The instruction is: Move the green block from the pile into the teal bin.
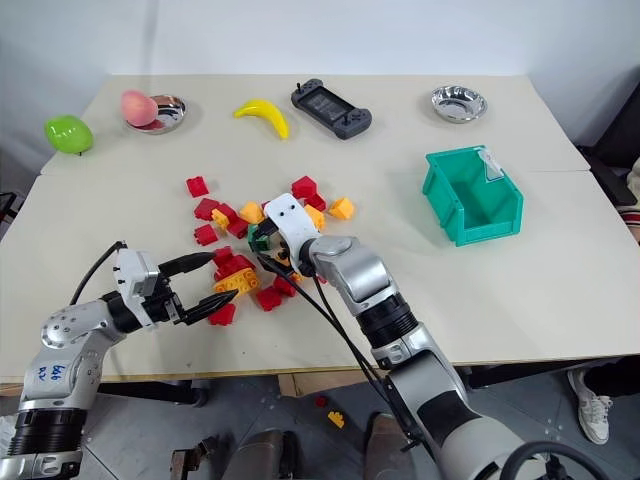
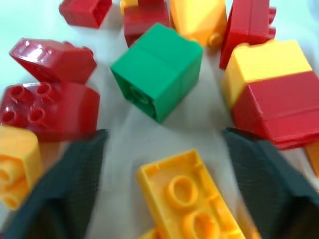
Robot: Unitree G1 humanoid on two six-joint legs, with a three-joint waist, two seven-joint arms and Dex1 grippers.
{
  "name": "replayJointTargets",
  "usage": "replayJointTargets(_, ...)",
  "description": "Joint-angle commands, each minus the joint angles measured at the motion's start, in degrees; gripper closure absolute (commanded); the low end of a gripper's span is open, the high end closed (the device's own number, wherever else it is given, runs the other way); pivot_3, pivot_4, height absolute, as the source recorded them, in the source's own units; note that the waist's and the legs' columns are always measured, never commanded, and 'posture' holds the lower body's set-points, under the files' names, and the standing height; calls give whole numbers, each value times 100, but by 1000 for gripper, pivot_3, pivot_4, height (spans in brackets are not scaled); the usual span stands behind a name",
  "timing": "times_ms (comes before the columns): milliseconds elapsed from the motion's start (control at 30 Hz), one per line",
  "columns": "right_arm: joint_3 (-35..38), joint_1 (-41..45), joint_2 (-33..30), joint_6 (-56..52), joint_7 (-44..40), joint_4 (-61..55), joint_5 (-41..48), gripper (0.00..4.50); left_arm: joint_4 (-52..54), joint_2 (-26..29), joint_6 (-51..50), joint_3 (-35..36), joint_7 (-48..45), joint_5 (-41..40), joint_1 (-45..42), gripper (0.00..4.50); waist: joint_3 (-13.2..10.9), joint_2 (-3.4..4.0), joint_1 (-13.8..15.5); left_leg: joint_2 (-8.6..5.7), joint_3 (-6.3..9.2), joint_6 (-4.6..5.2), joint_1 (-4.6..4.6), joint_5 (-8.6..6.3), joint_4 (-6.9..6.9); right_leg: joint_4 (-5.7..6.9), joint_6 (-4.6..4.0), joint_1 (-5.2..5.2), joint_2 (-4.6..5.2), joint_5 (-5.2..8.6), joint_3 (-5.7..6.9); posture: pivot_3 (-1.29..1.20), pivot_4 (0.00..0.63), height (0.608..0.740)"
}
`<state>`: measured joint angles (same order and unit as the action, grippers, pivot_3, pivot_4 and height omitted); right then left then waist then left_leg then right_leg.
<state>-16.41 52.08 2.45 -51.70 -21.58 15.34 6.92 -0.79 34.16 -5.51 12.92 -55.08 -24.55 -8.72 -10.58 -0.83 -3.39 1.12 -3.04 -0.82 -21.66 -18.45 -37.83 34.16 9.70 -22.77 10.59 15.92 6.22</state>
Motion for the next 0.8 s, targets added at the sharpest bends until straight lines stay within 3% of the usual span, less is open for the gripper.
replayJointTargets(33, 59, 47, 223, 230, 133, -2, -33, 465, 50, 64, 49, 207, 53, -99, 108, 0, 0, 0, 5, 0, 0, 0, 0, 0, 0, 0, 0, 0, 0, 0, 0, 0, 150, 740)
replayJointTargets(167, 145, 178, 482, 564, 263, 279, -80, 465, -20, 17, 157, 269, 219, -4, 139, 0, 0, 0, 9, 1, 0, 0, 0, 0, 0, 0, -1, 0, 0, 0, 0, 0, 150, 740)
replayJointTargets(267, 164, 129, 307, 979, 103, 169, -122, 465, -82, -108, 204, 275, 529, 49, -25, 0, -1, 1, 14, 1, 0, -1, 0, -1, 0, 0, -1, -1, 0, 0, 0, 0, 150, 740)
replayJointTargets(567, 899, -1603, -1398, 2258, -1745, -2536, 915, 465, 264, -480, -239, 29, 1602, 253, -334, 0, 0, 0, 173, 0, -6, 7, -5, -22, -6, -12, -1, 0, 0, -1, 5, 0, 150, 740)
replayJointTargets(733, 1618, -2595, -2344, 2501, -2524, -3084, 1538, 465, 825, -826, -1255, -414, 2500, 477, -674, 0, 0, -2, 197, -1, -12, 14, -6, -26, -13, -21, 2, 9, 1, -2, 8, 0, 150, 740)
replayJointTargets(767, 1834, -2807, -2565, 2641, -2718, -3072, 1656, 109, 1033, -944, -1650, -556, 2706, 460, -763, 0, 0, -2, 214, -1, -11, 15, -5, -26, -16, -23, 3, 13, 0, -3, 8, 0, 150, 740)
replayJointTargets(800, 2022, -2984, -2756, 2814, -2869, -3011, 1718, 30, 1206, -1033, -2010, -691, 2887, 481, -845, 0, 0, -2, 229, -1, -10, 16, -5, -27, -19, -25, 4, 15, 0, -3, 8, 0, 150, 740)
